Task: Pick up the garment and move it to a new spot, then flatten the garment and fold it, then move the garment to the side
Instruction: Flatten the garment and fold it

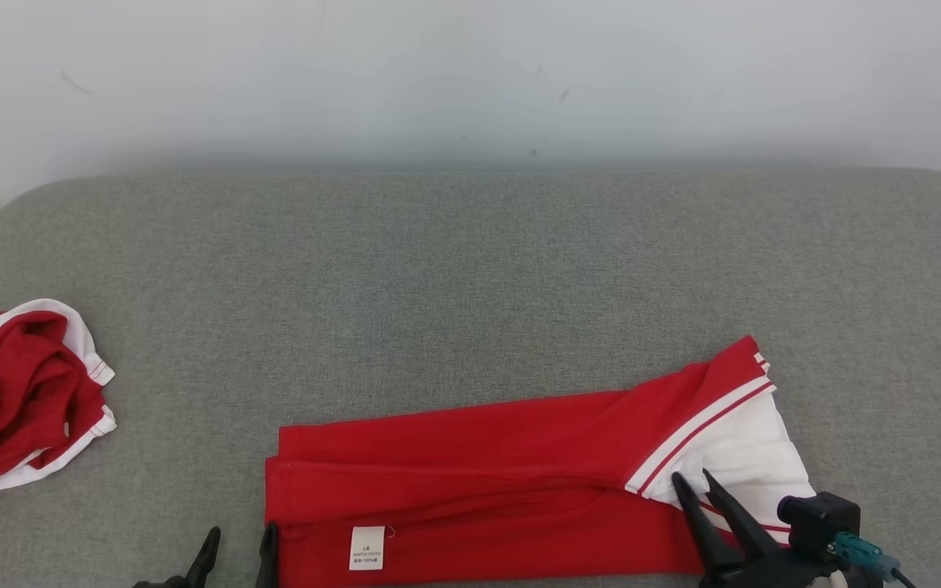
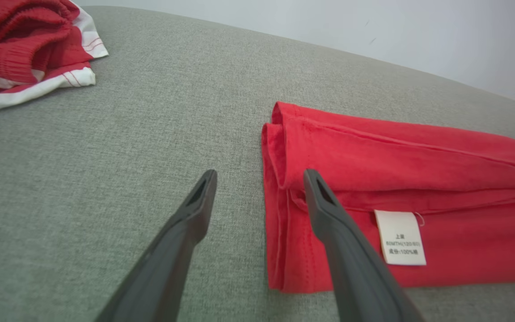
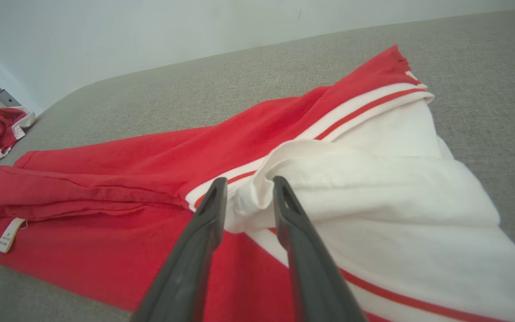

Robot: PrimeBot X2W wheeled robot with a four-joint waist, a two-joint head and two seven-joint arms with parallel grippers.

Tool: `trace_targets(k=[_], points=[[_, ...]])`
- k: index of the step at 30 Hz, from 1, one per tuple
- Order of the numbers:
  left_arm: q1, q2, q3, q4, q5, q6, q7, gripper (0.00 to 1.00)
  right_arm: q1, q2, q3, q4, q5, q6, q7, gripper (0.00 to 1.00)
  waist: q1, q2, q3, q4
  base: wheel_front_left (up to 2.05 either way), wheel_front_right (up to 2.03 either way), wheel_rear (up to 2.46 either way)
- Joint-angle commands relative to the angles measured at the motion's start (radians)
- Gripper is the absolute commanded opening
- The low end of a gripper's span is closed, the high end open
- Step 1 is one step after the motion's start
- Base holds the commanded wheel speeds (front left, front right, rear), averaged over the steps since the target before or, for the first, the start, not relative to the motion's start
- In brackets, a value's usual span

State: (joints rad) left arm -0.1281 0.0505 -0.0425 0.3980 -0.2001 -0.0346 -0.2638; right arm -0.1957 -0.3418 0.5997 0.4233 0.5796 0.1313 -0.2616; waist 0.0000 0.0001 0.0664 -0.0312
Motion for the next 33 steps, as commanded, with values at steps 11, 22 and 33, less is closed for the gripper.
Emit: trace_targets(k=[11, 22, 33], points=[[0.023, 0.001, 0.016, -0.013, 0.001, -0.011, -0.001, 1.0, 0.137, 0.018, -0.059, -0.094, -0.012, -0.001, -0.004, 0.0, 0.0, -0.0001, 0.01, -0.046, 0.0, 0.0, 0.0], [0.005, 0.001, 0.028, -0.011, 0.016, -0.01, -0.001, 1.0, 0.257, 0.039, -0.229, -0.195, -0.076, -0.001, -0.004, 1.0, 0.0, -0.0001, 0.013, -0.079, 0.0, 0.0, 0.0], [-0.004, 0.001, 0.001, -0.004, -0.009, -0.008, -0.001, 1.0, 0.154, 0.078, -0.292, -0.19, -0.179, -0.001, -0.002, 1.0, 0.0, -0.0001, 0.011, -0.057, 0.0, 0.0, 0.0]])
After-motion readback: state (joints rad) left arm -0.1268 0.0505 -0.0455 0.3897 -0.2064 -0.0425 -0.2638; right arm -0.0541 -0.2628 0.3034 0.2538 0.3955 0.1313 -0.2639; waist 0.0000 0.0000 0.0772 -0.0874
